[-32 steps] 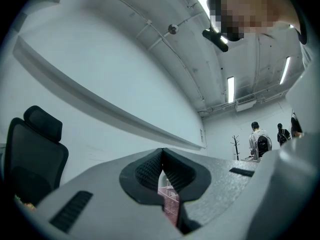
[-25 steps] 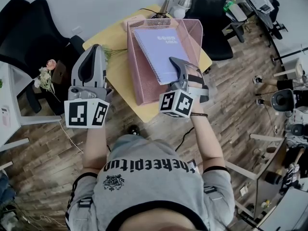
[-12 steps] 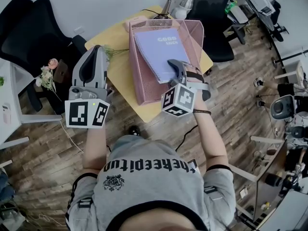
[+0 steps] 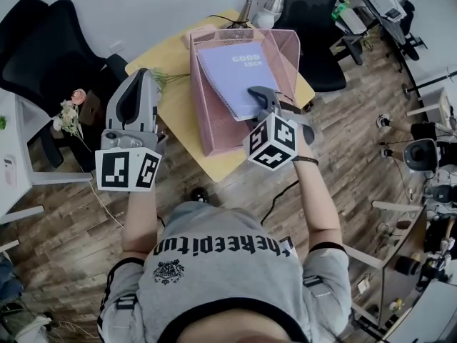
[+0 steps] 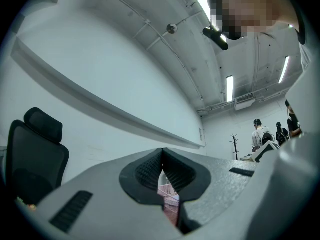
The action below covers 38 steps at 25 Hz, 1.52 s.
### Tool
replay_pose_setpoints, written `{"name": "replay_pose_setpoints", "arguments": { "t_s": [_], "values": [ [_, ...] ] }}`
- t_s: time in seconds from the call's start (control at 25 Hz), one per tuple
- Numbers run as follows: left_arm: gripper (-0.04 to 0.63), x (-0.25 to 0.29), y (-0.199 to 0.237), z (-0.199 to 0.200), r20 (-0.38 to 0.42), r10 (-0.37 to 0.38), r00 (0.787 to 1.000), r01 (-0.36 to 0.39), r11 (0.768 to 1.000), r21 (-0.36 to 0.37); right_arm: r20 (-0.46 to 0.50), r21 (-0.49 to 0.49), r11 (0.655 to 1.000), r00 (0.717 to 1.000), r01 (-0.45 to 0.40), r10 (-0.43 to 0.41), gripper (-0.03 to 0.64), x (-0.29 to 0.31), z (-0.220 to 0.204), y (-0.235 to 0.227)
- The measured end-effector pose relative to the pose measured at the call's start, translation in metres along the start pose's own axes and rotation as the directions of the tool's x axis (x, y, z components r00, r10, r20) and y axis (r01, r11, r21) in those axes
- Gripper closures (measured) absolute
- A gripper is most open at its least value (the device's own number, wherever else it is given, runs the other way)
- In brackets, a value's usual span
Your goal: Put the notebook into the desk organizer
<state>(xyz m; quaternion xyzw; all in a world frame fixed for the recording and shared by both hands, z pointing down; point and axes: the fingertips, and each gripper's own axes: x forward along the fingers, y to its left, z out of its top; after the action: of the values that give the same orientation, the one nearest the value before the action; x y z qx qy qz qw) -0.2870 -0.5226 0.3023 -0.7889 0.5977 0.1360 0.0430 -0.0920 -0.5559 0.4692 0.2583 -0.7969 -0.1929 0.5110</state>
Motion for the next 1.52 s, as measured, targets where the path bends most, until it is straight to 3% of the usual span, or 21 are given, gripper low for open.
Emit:
{"name": "replay_pose_setpoints", "arguments": {
  "t_s": [0.64, 0.84, 1.52],
  "values": [
    [0.592, -0.006, -0.003, -0.004, -0.011, -0.002, 1.000, 0.001, 1.000, -0.021, 0.049, 0.029, 0.986, 0.985, -0.167, 0.165, 0.377, -0.016, 0.003, 0.013],
    [0.592, -0.008, -0.005, -0.003, -0.010, -0.006, 1.000, 0.006, 1.000, -0.023, 0.088, 0.025, 0.965, 0.963, -0.259, 0.256, 0.344, -0.028, 0.007, 0.026],
    [0.592, -0.014, -0.021, -0.005, -0.007, -0.040, 0.999, 0.040, 0.999, -0.029, 0.137, 0.048, 0.945, 0.939, -0.323, 0.314, 0.345, -0.050, 0.008, 0.057]
  ]
}}
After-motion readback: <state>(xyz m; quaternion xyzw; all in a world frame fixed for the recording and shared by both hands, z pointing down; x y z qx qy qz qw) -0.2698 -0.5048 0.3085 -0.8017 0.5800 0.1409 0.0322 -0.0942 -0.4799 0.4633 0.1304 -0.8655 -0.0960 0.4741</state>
